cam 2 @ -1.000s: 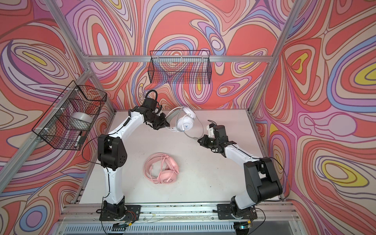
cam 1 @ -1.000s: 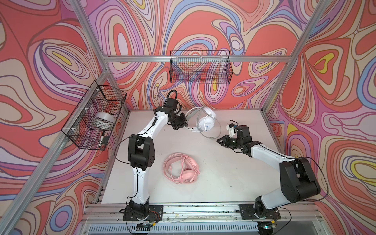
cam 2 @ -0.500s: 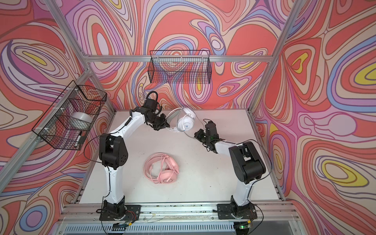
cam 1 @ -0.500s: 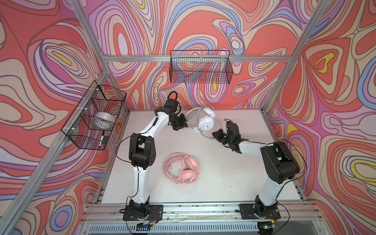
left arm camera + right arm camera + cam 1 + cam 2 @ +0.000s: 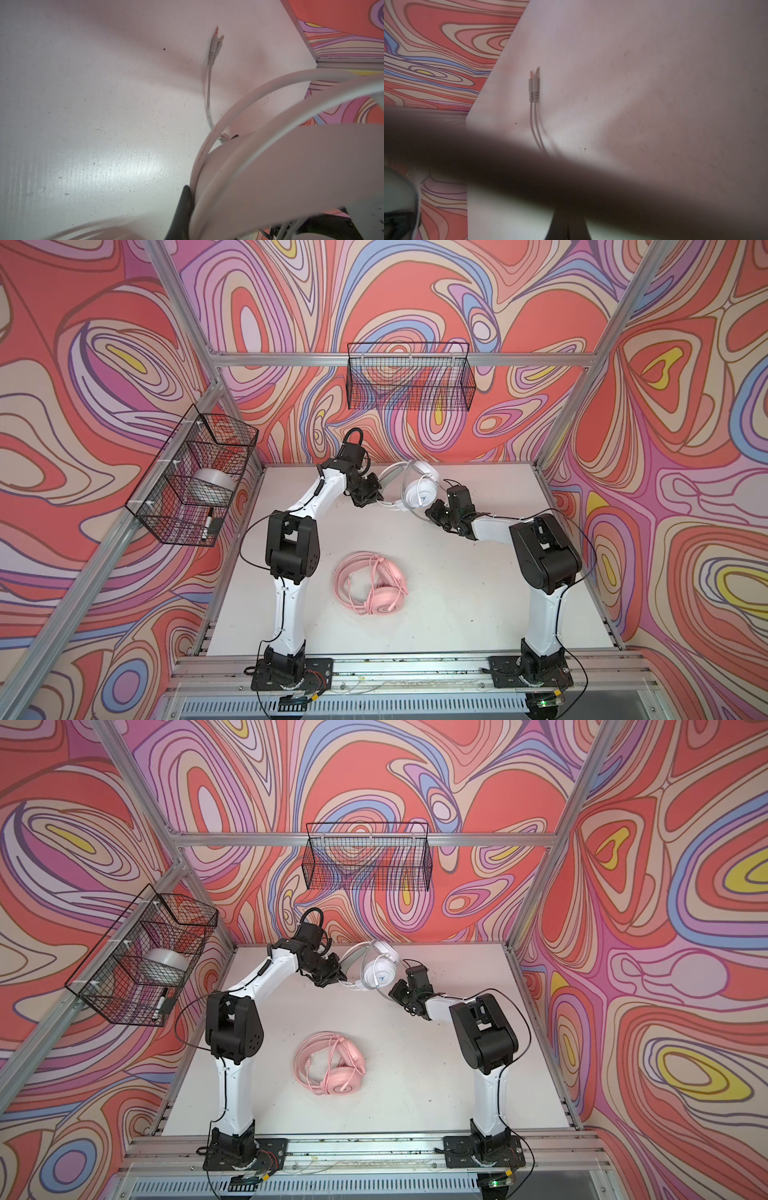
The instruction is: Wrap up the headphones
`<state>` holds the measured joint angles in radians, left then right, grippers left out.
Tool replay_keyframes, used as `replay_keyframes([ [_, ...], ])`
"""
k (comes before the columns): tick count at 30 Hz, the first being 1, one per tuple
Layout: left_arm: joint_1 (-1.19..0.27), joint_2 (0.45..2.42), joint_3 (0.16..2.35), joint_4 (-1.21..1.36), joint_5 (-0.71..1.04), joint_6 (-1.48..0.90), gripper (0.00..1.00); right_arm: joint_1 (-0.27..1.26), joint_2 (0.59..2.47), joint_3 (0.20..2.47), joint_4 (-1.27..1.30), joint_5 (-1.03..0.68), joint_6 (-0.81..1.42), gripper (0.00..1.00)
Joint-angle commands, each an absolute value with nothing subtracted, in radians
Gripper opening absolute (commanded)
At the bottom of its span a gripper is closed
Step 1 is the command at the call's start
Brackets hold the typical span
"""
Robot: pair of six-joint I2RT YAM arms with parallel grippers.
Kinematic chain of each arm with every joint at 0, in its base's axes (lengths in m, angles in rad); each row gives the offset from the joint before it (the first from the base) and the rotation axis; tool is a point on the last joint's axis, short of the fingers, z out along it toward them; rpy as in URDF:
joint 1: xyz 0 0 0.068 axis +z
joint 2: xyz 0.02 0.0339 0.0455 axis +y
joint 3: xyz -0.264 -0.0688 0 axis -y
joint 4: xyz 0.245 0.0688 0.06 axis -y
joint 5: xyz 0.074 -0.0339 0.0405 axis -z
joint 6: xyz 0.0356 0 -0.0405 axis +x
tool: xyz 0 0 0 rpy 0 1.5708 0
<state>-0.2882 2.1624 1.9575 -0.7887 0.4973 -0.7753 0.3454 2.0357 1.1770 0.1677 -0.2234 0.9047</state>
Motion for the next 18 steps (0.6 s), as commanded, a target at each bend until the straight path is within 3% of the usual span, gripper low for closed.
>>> replay_keyframes([
  [1, -0.285, 2.168, 2.003, -0.781, 0.523, -0.796, 0.00, 0.357, 2.074, 1.202, 0.086, -0.204, 0.906, 0.00],
  [18, -0.283, 2.172, 2.006, -0.784, 0.520, -0.801, 0.00, 0.370, 2.098, 1.249, -0.178, -0.229, 0.711, 0.00],
])
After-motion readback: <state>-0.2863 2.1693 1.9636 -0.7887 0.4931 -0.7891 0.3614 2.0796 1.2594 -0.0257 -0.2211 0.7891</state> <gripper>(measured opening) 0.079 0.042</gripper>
